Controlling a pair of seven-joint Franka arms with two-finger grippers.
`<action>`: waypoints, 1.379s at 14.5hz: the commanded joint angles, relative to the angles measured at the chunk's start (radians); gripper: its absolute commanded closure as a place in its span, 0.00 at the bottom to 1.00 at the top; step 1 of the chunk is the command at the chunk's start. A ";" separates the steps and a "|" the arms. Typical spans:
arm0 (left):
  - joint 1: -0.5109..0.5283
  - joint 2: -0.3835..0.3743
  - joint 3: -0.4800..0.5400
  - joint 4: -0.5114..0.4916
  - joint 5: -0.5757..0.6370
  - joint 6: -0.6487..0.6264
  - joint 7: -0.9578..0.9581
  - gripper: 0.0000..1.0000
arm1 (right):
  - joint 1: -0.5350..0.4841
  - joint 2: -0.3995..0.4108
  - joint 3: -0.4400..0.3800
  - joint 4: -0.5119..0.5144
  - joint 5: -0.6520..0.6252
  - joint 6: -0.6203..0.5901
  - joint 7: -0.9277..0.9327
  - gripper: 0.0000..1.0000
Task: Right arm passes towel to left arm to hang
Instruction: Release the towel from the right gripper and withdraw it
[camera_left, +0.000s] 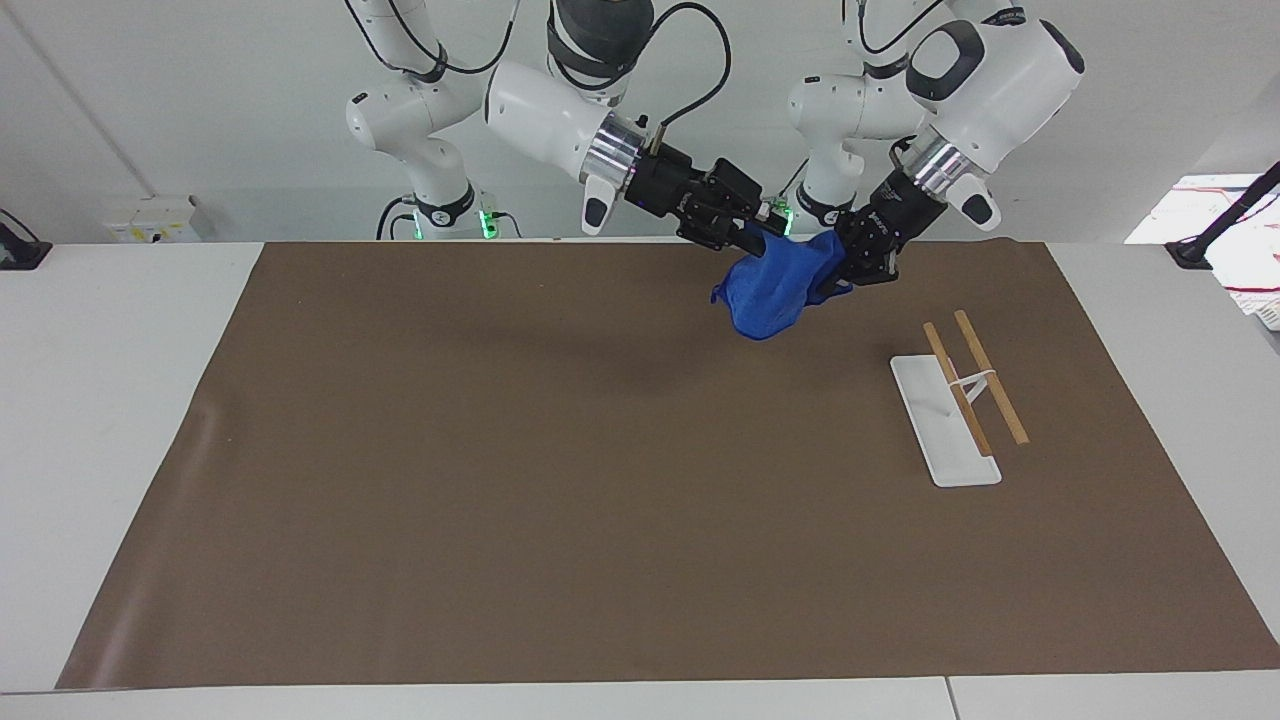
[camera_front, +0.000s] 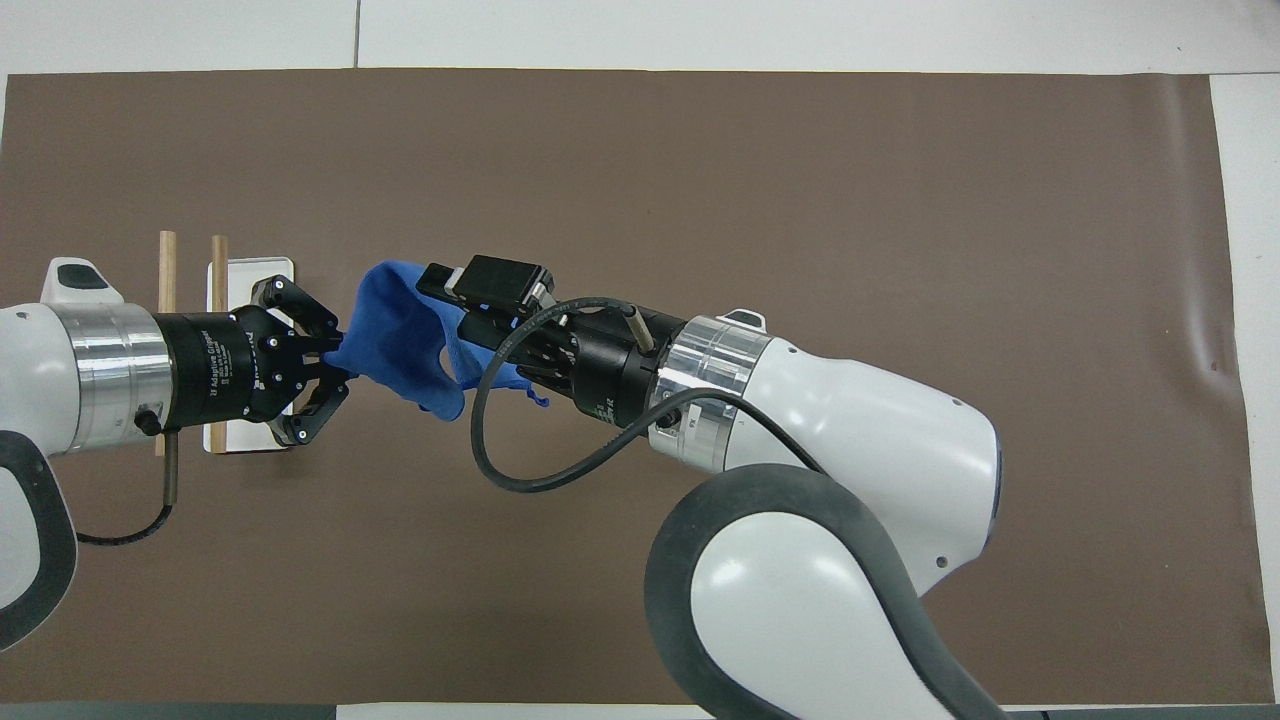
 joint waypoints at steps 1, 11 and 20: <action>0.003 0.022 -0.009 0.061 0.135 0.006 0.022 1.00 | -0.035 0.000 0.004 0.001 -0.026 0.006 -0.097 0.00; -0.005 0.005 -0.038 0.066 0.527 -0.003 0.269 1.00 | -0.349 -0.017 0.001 -0.126 -0.609 -0.046 -0.265 0.00; 0.097 0.001 -0.034 0.080 0.579 -0.134 0.245 1.00 | -0.667 -0.071 -0.002 -0.149 -1.190 -0.446 -0.256 0.00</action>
